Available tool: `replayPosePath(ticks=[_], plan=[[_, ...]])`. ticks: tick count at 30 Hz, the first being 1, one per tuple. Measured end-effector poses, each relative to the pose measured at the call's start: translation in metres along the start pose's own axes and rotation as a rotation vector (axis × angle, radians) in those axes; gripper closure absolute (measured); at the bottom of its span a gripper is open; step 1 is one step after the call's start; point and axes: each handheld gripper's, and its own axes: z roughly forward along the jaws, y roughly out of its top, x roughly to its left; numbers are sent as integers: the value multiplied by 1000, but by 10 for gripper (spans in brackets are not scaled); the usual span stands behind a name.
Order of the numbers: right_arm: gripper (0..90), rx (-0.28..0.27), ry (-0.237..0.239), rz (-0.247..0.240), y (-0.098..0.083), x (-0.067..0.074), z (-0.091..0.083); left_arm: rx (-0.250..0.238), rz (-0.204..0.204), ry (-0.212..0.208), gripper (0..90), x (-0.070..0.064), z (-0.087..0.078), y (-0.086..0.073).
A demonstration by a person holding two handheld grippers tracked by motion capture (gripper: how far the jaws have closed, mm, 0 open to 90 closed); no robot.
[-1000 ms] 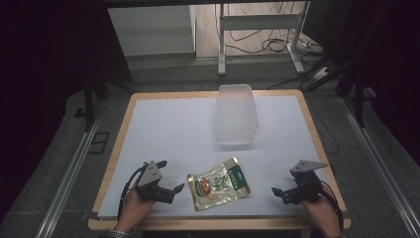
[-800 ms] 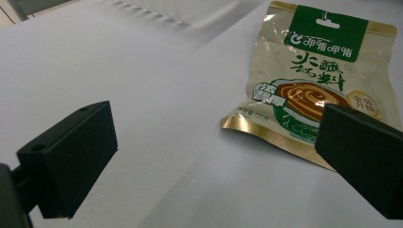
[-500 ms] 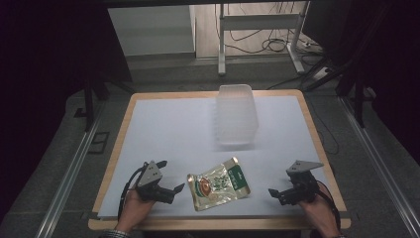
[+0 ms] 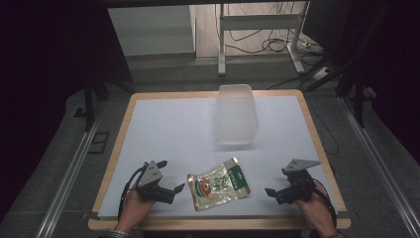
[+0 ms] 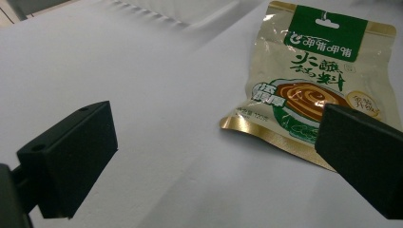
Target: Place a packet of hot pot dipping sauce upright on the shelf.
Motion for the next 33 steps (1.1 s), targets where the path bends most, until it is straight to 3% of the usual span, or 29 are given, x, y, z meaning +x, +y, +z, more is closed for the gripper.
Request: replayPosePath(ticks=[7,12,14,17,22,33], plan=[[0,-20,3,-16,5,4,5,0,0,0,2,0,0,0],[0,-47,19,4,7,5,7,0,0,-1,2,0,0,0],[0,-59,26,-8,9,7,8,0,0,-1,2,0,0,0],[0,-54,12,-71,11,9,11,0,1,1,2,0,0,0],[0,-51,23,-101,15,13,18,0,2,1,2,0,1,0],[0,-45,66,-88,23,19,31,2,7,6,2,-1,1,0]])
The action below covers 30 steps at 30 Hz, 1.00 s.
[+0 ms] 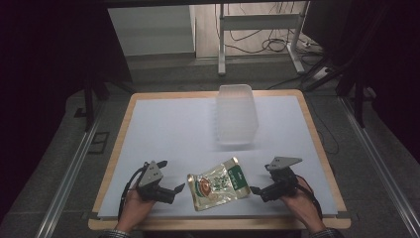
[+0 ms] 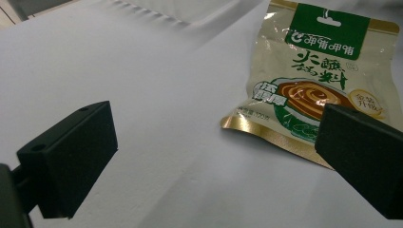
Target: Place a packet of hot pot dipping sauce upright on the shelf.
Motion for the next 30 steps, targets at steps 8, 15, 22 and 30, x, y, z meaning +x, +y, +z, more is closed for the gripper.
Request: replayPosePath(ticks=[8,15,22,30], plan=[[0,24,49,15,5,6,15,0,3,1,2,0,0,0],[0,37,83,-2,13,15,27,-1,4,1,2,0,0,0],[0,79,106,-20,19,22,36,0,6,2,1,0,0,0],[43,126,144,-11,28,25,48,2,8,3,2,-1,0,0]])
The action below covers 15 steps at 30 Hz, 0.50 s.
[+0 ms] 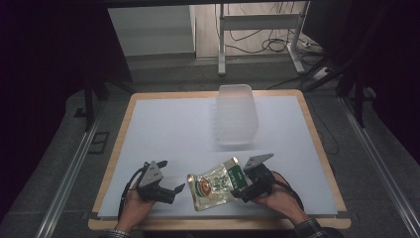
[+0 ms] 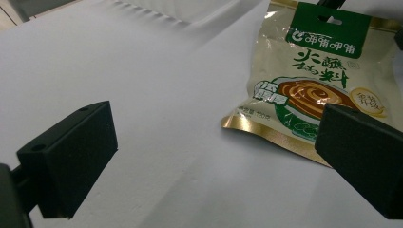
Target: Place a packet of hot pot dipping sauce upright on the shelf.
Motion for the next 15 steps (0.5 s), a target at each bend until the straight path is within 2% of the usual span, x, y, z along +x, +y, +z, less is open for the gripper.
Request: replayPosePath(ticks=[8,10,11,15], plan=[[142,13,20,-15,8,-3,10,1,0,2,2,0,0,0],[146,20,50,-26,11,-2,11,1,-1,2,2,0,0,0],[162,22,44,-26,12,-2,12,2,0,2,2,0,0,0],[301,26,22,-24,16,-1,13,2,0,3,2,0,0,0]])
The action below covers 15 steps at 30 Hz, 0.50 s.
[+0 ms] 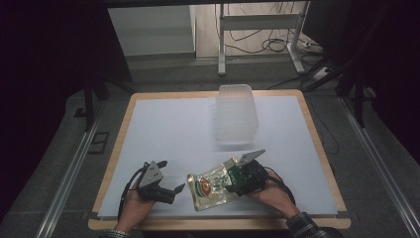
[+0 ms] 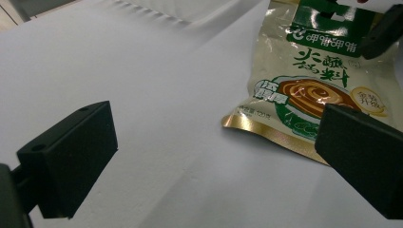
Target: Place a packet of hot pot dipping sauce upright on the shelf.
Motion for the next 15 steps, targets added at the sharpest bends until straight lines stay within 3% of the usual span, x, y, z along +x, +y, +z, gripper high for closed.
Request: replayPosePath(ticks=[4,5,6,8,13,15], plan=[[511,6,-28,18,2,-3,-2,1,0,0,2,0,0,0],[511,6,-28,18,2,-3,-2,1,0,0,2,0,0,0],[595,12,-15,38,2,-7,-3,2,1,1,2,0,0,0],[662,14,1,33,1,-9,-4,3,1,0,2,0,0,0],[677,16,2,22,1,-9,-3,2,2,0,2,0,0,0],[723,19,-3,21,1,-8,-4,3,2,1,2,0,0,0]])
